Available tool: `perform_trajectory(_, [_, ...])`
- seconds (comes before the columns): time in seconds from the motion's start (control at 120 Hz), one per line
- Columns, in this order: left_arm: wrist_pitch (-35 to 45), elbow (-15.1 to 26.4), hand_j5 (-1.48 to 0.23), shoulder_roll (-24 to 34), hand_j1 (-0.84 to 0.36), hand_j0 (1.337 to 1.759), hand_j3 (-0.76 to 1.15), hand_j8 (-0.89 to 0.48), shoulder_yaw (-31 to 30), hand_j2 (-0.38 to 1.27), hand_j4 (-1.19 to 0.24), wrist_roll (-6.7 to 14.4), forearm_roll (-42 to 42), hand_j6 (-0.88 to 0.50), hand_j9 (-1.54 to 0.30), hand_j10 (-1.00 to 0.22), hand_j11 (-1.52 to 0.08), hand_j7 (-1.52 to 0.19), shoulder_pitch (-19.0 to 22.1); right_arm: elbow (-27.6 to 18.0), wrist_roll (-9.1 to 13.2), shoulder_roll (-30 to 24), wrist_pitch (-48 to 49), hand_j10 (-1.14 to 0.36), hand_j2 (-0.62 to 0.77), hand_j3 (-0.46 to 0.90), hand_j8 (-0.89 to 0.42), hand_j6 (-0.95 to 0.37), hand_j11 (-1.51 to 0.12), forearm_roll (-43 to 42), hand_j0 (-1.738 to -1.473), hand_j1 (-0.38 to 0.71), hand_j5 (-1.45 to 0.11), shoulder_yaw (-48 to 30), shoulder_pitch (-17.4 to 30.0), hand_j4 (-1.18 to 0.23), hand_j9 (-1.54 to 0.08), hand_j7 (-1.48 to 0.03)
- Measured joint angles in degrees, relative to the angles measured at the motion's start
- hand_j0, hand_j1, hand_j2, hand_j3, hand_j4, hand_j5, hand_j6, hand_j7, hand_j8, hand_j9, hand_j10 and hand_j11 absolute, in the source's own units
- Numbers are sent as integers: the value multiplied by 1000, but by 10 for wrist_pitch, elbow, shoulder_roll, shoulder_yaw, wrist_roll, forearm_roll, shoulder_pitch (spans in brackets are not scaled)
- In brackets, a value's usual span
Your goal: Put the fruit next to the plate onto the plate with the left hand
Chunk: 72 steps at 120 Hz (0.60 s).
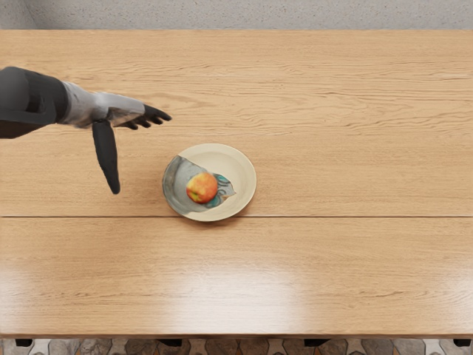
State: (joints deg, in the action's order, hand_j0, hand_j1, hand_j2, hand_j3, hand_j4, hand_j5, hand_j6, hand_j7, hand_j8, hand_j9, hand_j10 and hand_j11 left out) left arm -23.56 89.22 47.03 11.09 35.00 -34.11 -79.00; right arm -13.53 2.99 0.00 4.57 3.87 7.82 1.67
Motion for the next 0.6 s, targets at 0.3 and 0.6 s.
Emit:
perform_trajectory(0.3, [-98,-43,-5,72,346,1658,0,-9,58,1,-8,0,119,-8,-5,-7,-5,-5,38,0,0,0,0,-13,-3,0,-13,-13,-17,0,-1658,-333,-17,0,0,-13,-17,-17])
perform_trajectory(0.6, [-114,-89,-2,75,349,1658,0,-5,80,0,-4,0,228,-5,-1,-4,-1,-1,60,0,0,0,0,-13,-3,0,-13,-13,-17,0,-1658,-333,-17,0,0,-13,-17,-17])
